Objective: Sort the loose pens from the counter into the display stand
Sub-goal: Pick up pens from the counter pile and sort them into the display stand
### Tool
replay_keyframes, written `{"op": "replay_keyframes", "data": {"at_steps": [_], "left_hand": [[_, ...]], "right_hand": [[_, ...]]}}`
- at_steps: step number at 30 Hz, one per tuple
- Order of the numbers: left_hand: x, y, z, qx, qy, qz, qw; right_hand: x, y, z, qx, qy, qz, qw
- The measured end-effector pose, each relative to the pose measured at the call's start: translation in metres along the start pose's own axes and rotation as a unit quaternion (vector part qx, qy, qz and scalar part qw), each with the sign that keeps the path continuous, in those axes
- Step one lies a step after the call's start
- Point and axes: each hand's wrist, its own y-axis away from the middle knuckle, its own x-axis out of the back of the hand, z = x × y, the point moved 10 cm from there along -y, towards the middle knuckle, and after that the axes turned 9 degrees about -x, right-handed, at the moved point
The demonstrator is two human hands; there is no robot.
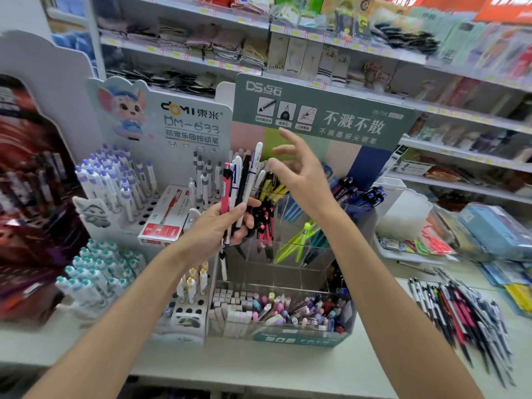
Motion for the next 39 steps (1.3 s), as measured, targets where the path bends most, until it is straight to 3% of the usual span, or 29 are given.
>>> {"op": "replay_keyframes", "data": {"at_steps": [3,7,11,15,22,26,28,31,35,39], "left_hand": [[-0.003,0.01,0.0,0.02,-0.001,-0.012,1.0],[0.009,0.019,0.002,0.013,-0.03,0.014,0.999],[-0.006,0.031,0.0,0.029,-0.05,-0.075,0.995],[-0.019,0.036,0.0,0.034,-0.058,-0.112,0.991],[-0.023,0.03,0.012,0.013,-0.123,-0.105,0.987],[-0.001,0.027,0.01,0.017,-0.153,-0.049,0.987],[0.016,0.025,0.01,0.014,-0.142,0.005,0.99],[0.022,0.023,0.006,0.029,-0.093,0.015,0.995],[0.032,0.02,0.017,-0.001,-0.008,0.046,0.999],[0.061,0.014,0.029,-0.047,0.042,0.133,0.989]], "right_hand": [[-0.031,0.007,-0.003,-0.014,-0.025,-0.061,0.998],[-0.037,0.019,-0.002,-0.024,-0.035,-0.007,0.999],[-0.05,0.028,0.011,-0.108,-0.135,-0.099,0.98],[-0.057,0.039,0.0,-0.081,-0.145,-0.177,0.97],[-0.036,0.033,0.007,-0.105,-0.235,-0.086,0.962],[-0.003,0.021,0.024,-0.142,-0.321,0.061,0.934],[0.012,0.012,0.031,-0.138,-0.296,0.111,0.939],[0.013,0.0,0.027,-0.115,-0.22,0.11,0.962],[0.052,-0.011,0.023,-0.082,-0.259,0.205,0.94],[0.044,-0.024,0.007,-0.044,-0.146,0.168,0.974]]}}
